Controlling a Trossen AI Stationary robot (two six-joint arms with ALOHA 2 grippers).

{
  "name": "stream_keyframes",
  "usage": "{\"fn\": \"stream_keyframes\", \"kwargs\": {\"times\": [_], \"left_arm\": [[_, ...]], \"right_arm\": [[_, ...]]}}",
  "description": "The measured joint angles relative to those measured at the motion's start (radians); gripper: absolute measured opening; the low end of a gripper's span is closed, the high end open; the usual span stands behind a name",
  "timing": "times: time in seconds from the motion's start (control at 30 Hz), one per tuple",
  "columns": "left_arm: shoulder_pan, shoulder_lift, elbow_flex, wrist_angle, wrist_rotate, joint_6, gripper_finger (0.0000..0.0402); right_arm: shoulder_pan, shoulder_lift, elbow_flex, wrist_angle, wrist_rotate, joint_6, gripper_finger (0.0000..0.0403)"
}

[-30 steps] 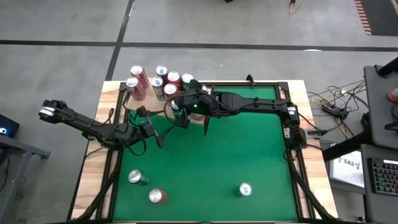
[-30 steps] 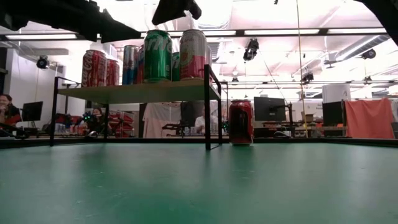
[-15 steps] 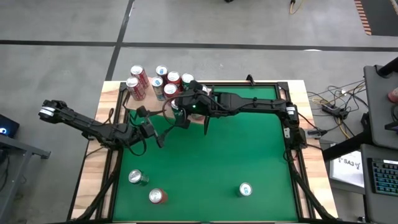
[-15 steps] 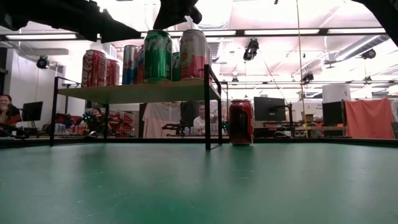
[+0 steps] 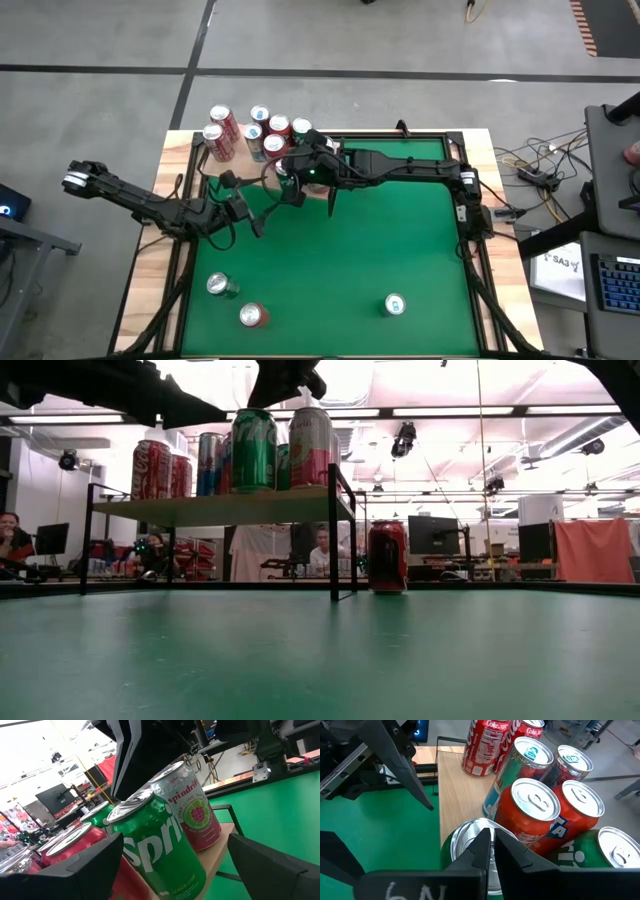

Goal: Place canned beverage on shelf
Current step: Put the green soda can on the shelf aligned with the other green soda can

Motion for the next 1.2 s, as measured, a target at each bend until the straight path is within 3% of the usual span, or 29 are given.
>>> {"fn": "stream_keyframes", "kwargs": {"times": [0.53, 0.87, 1.2], "left_arm": [[0.006, 0.064, 0.0, 0.011, 0.014, 0.0, 0.0342], [0.006, 0.034, 0.0, 0.015, 0.003, 0.007, 0.0342], [0.005, 0.035, 0.0, 0.007, 0.003, 0.007, 0.0342]], "right_arm": [[0.001, -0.002, -0.001, 0.039, 0.051, 0.027, 0.0013], [-0.002, 0.004, -0.005, 0.094, -0.025, -0.025, 0.0013], [-0.006, 0.025, -0.008, 0.08, 0.011, -0.011, 0.0013]]}}
